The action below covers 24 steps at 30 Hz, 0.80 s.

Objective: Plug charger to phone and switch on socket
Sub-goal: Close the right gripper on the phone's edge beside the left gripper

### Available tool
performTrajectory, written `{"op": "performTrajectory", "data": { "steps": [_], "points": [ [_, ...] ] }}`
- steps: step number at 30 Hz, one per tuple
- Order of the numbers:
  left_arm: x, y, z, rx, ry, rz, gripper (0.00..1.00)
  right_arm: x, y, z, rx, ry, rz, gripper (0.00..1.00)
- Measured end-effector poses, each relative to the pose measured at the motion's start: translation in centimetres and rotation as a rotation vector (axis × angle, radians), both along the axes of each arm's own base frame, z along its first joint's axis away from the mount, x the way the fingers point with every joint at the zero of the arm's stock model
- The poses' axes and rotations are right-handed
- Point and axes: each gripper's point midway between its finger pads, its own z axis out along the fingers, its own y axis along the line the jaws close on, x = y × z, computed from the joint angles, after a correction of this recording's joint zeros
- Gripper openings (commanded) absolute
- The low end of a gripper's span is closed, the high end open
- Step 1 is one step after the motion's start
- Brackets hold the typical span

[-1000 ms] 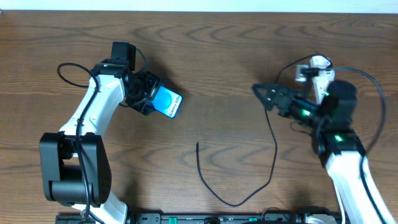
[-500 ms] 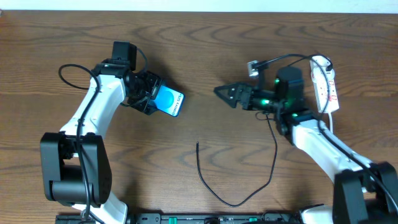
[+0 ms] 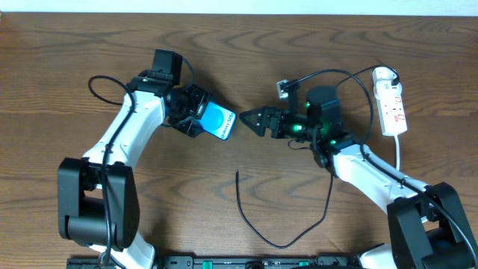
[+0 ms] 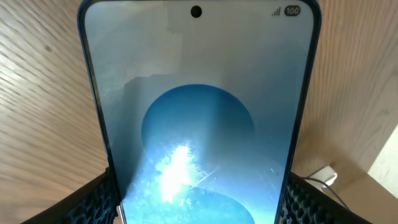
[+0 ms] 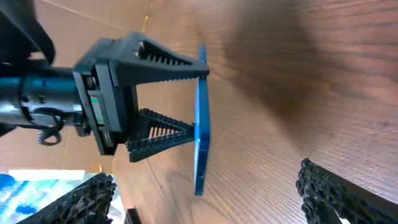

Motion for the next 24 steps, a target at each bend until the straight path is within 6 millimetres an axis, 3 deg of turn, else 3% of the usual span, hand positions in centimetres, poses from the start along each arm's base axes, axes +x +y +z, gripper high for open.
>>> {"op": "performTrajectory", "data": {
  "steps": [8,24],
  "points": [
    [0.0,-2.0,0.3,-0.026,0.003,0.020,0.08,-0.4,1.6,-0.6,-0.043,-0.003,-0.040,0.87],
    [-0.3,-5.3,1.1,-0.108,0.013,0.012,0.08,0.3,0.9,-1.7,-0.098,0.018,-0.123,0.78]
  ]
}}
